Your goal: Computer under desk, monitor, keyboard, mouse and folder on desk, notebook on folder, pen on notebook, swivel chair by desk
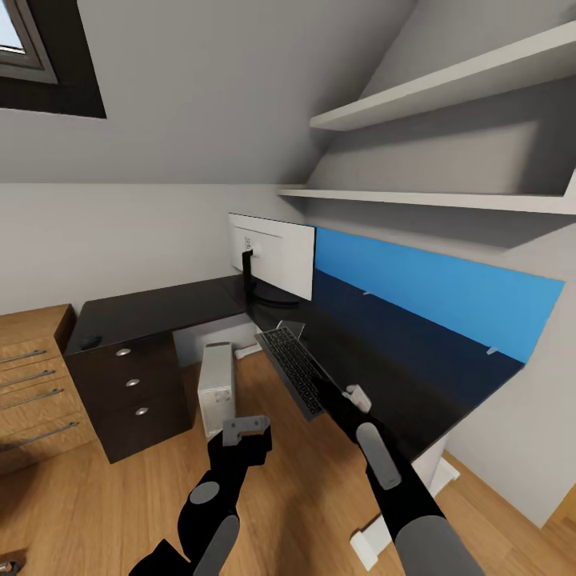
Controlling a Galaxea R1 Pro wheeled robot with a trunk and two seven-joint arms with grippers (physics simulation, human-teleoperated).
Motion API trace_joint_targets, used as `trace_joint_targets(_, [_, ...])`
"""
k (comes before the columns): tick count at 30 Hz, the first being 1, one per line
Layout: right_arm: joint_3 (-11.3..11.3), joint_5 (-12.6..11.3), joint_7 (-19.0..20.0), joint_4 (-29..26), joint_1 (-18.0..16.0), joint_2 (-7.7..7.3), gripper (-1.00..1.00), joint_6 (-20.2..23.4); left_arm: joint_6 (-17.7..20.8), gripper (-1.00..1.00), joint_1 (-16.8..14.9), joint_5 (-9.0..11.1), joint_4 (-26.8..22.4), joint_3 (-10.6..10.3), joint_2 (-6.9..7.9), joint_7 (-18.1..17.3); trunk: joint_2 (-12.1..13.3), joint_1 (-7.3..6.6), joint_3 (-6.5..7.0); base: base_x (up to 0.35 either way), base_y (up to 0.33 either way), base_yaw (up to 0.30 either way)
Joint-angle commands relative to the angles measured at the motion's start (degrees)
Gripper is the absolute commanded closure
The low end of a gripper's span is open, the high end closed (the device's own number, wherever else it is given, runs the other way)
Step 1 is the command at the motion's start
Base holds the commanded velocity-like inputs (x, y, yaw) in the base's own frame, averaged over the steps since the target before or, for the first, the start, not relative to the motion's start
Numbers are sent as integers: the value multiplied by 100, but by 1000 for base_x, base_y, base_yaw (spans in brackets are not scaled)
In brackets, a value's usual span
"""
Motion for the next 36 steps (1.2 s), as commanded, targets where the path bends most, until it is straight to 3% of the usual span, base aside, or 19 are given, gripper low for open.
trace_joint_targets(1, [1, -188, -21, 6, -3, 0, -100, 13, 12, -100, -6, 49, -8, -3, 1, 51, -4, 0, -6, 0, 0, 0])
trace_joint_targets(6, [-9, -882, -29, 51, -3, -2, -100, 5, 12, -100, -7, 49, -12, 25, 3, 51, -4, 0, -6, 0, 0, 0])
trace_joint_targets(11, [-20, -1185, -31, 63, -3, -8, -100, 5, 12, -100, -7, 49, -13, 39, 7, 51, -4, 0, -6, 0, 0, 0])
trace_joint_targets(15, [-23, -1274, -24, 79, -3, -16, -100, -6, 12, -100, -6, 49, -14, 49, 9, 51, -4, 0, -6, 0, 0, 0])
trace_joint_targets(36, [-23, -1237, -27, 291, -3, -38, -100, -18, 12, -100, -6, 49, -20, 11, 1, 51, -4, 0, -6, 0, 0, 0])
